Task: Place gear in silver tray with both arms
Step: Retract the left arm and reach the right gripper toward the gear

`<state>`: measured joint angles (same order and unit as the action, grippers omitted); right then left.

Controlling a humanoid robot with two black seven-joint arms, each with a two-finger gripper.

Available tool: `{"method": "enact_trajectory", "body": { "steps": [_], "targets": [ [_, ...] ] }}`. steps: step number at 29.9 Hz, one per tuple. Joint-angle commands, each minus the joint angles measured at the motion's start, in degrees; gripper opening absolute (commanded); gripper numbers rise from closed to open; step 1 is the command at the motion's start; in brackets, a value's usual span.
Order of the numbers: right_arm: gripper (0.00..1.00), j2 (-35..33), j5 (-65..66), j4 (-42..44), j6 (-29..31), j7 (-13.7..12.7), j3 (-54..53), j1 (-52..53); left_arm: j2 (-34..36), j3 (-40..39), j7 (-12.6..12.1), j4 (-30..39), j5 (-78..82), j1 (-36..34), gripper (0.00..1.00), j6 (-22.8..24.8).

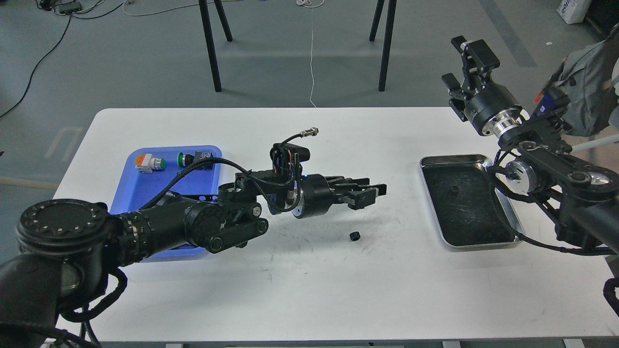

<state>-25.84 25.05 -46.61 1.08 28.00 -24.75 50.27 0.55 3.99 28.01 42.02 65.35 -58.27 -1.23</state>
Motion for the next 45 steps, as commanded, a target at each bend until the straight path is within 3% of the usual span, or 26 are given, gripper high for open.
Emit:
{"method": "enact_trajectory", "body": {
  "steps": [1, 3, 4, 6, 10, 13, 19, 23, 28, 45],
  "targets": [
    [0.95, -2.37, -0.09, -2.86, -0.03, 0.00, 1.02, 0.09, 3.48, -2.58, -0.01, 0.17, -4.87, 0.27, 0.58, 2.36],
    [0.95, -3.34, -0.09, -4.44, -0.12, 0.00, 1.28, 0.09, 4.89, -4.77, -0.01, 0.17, -8.55, 0.09, 0.62, 5.87],
    [0.95, -4.21, -0.09, -5.23, -0.12, 0.00, 1.37, 0.09, 5.77, -6.00, -0.01, -0.01, -10.66, 0.26, 0.70, 7.89],
    [0.95, -5.62, -0.09, -6.20, -0.12, 0.00, 1.46, 0.18, 7.61, -7.41, -0.01, -0.10, -14.00, 0.18, 0.73, 11.32],
    [0.95, -7.47, -0.01, -8.05, -0.03, 0.00, 1.64, 0.35, 10.78, -8.55, -0.01, -0.27, -18.49, 0.09, 0.77, 12.31],
    [0.95, -8.96, 0.08, -9.81, -0.12, 0.00, 4.35, 1.23, 11.66, -12.58, -0.01, -0.45, -26.55, 0.35, 1.00, 11.78],
    [0.95, -9.23, 0.26, -12.62, -0.12, 0.00, 11.03, 4.57, 13.68, -14.45, -0.01, -1.93, -33.18, 0.62, 1.00, 14.32],
    [0.95, -9.32, 0.78, -14.55, 0.06, 0.00, 14.81, 6.59, 13.60, -14.01, -0.01, -3.69, -33.88, 0.53, 1.00, 23.09],
    [0.95, -9.23, 2.37, -15.52, 0.59, 0.00, 21.84, 10.28, 15.61, -13.40, -0.01, -3.88, -33.88, 0.62, 1.00, 27.59],
    [0.95, -5.89, 20.81, -20.27, 4.45, 0.00, 44.25, 22.50, 14.13, -14.18, -0.01, -19.60, -39.76, -0.70, 1.00, 29.23]
  ]
}}
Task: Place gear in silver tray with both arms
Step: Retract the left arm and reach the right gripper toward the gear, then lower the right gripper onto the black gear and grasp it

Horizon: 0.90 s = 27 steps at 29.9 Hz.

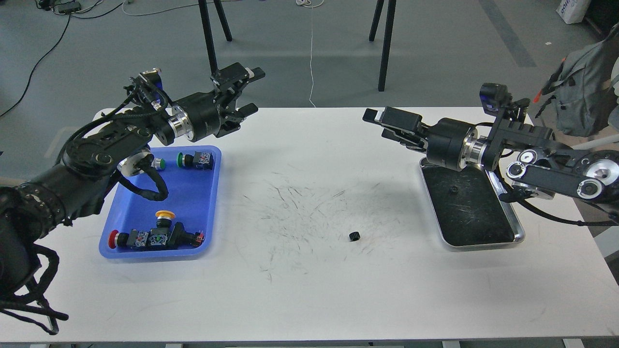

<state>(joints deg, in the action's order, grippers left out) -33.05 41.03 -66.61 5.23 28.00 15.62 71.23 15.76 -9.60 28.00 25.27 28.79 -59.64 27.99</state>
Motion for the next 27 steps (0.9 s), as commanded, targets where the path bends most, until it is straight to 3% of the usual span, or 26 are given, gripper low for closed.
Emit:
{"method": "enact_trajectory", "body": {
  "steps": [1, 17, 27],
  "targets": [
    [0.95, 1.50, 6.15, -0.45, 0.31, 0.00, 4.94, 2.06, -1.43, -0.59, 0.00, -3.72, -4.34, 0.93, 1.00, 0.01],
    [0.93, 7.73, 21.54, -0.54, 2.86, 0.00, 16.28, 8.65, -1.08, -0.59, 0.00, -6.54, -9.72, 4.27, 1.00, 0.01],
    [0.88, 14.76, 32.26, 1.66, 3.65, 0.00, 22.96, 11.82, -0.91, -0.86, 0.00, -8.13, -10.51, 4.97, 1.00, 0.01]
  ]
}}
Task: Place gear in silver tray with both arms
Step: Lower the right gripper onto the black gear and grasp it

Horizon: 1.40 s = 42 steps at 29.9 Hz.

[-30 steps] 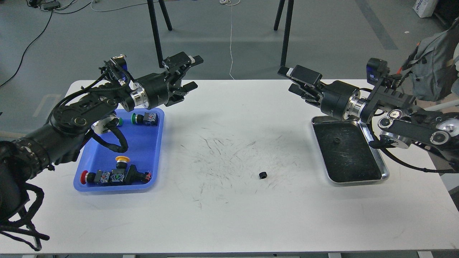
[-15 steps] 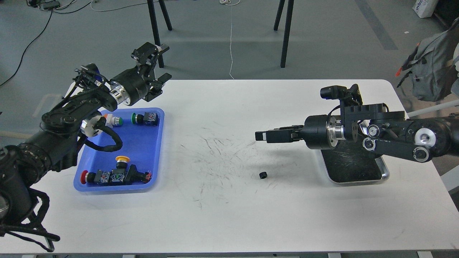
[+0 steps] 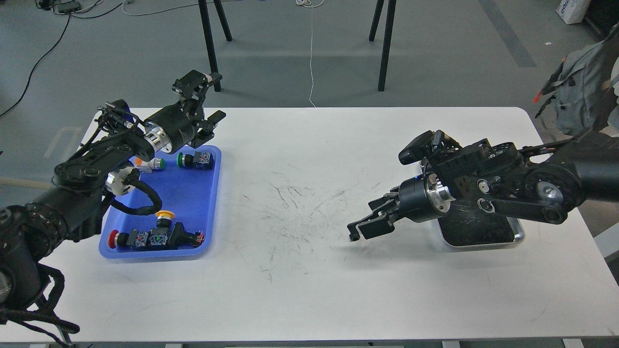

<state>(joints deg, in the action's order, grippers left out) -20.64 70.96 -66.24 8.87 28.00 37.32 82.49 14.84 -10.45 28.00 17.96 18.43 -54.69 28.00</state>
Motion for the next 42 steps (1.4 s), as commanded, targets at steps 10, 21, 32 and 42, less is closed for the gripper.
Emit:
{"method": "enact_trajectory", "body": {
  "steps": [10, 21, 32, 42],
  "targets": [
    [0.83, 10.97, 6.55, 7.79, -0.51, 0.00, 5.57, 0.31, 0.37, -1.41, 0.00, -1.00, -0.50, 0.11, 1.00, 0.00],
    [0.71, 13.78, 7.00, 9.99, -0.60, 0.00, 7.68, -0.22, 0.46, -1.51, 0.00, -1.17, -0.59, 0.37, 1.00, 0.00],
    [0.54, 14.23, 9.99, 10.17, -0.52, 0.00, 7.77, -0.31, -0.07, -1.51, 0.00, -2.76, -0.59, 0.46, 1.00, 0.00],
    [0.41, 14.23, 10.16, 10.61, -0.60, 0.00, 8.30, -0.48, -0.16, -1.51, 0.00, -2.93, -0.59, 0.46, 1.00, 0.00]
  ]
}}
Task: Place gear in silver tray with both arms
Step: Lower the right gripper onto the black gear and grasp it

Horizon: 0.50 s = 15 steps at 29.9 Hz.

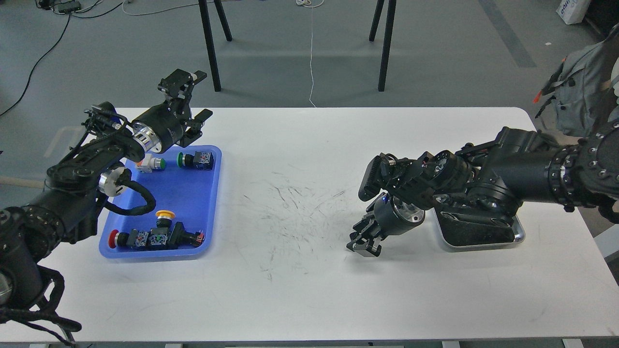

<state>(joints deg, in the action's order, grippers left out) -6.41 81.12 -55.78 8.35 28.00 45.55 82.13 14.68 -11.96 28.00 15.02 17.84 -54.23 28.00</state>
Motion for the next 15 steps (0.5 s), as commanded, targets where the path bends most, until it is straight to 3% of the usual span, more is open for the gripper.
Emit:
{"method": "enact_trajectory", "body": {
  "steps": [1, 15],
  "targets": [
    [0.38, -0.01, 0.01, 0.14, -0.09, 0.00, -0.03, -0.04, 0.00, 0.00, 0.00, -0.08, 0.00, 0.00, 1.00, 0.00],
    [0.14, -0.01, 0.01, 0.23, -0.53, 0.00, -0.11, -0.04, -0.18, -0.08, 0.00, -0.08, 0.00, 0.00, 1.00, 0.00]
  ]
}}
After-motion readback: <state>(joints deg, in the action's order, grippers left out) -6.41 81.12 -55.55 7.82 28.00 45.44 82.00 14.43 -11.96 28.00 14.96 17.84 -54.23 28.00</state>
